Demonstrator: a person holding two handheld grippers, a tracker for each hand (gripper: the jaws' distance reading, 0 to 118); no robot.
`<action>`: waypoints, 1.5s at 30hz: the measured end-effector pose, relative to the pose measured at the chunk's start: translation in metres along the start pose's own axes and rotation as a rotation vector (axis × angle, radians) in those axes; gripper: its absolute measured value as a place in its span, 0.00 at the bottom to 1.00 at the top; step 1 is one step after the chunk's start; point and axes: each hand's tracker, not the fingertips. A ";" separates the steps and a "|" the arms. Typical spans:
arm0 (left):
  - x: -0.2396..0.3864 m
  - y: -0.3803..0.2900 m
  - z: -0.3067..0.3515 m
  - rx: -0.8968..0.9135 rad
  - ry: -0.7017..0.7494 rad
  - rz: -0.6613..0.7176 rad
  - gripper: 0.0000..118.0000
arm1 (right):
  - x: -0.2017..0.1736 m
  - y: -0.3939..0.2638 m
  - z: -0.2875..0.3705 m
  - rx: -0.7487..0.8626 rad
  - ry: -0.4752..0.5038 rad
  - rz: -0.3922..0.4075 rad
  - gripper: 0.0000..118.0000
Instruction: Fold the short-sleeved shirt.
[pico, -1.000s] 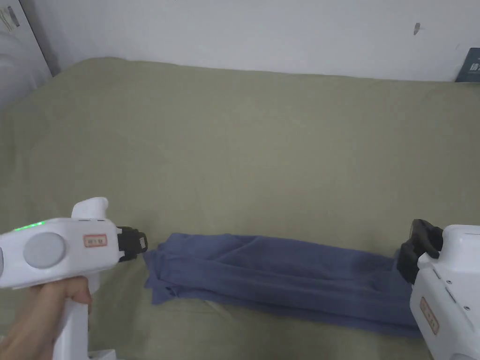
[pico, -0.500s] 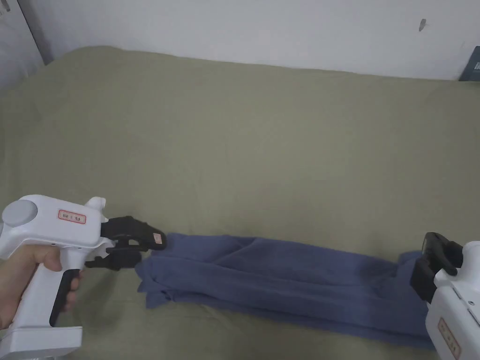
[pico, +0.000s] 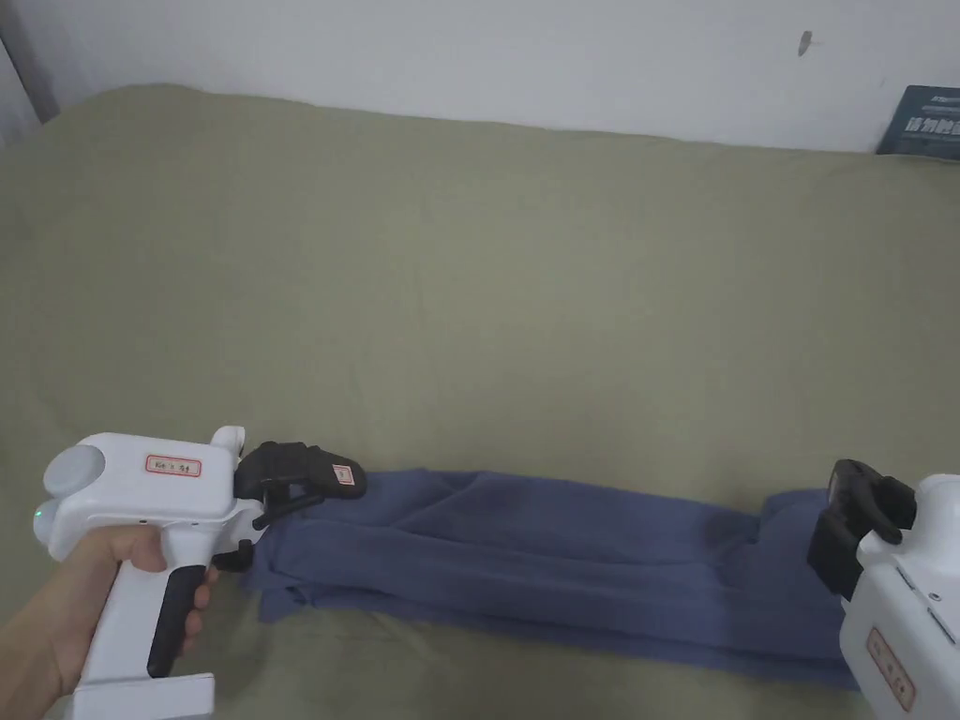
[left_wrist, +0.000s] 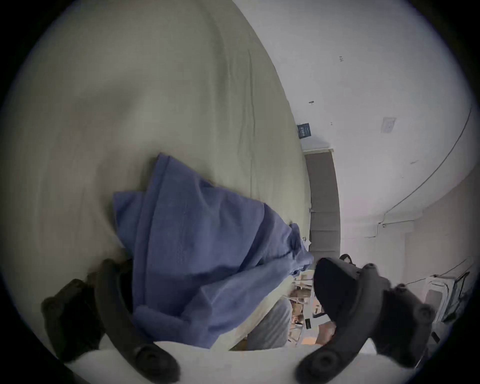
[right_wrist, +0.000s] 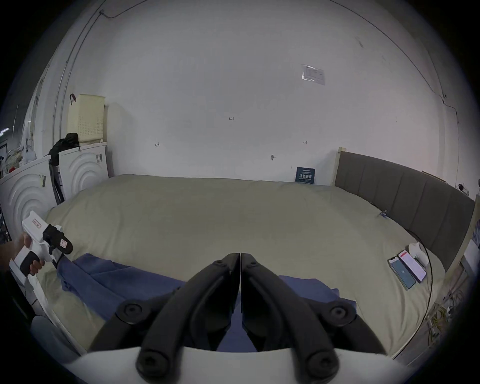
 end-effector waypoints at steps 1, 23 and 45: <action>0.001 0.000 0.002 0.013 0.004 0.010 0.25 | 0.000 0.000 0.001 -0.001 0.001 -0.001 0.06; 0.041 -0.007 0.110 0.192 0.317 -0.177 0.07 | -0.005 0.011 0.012 0.052 0.028 -0.010 0.06; 0.168 -0.086 -0.175 -0.142 0.564 -0.651 0.21 | 0.003 0.011 0.019 0.030 0.054 0.005 0.06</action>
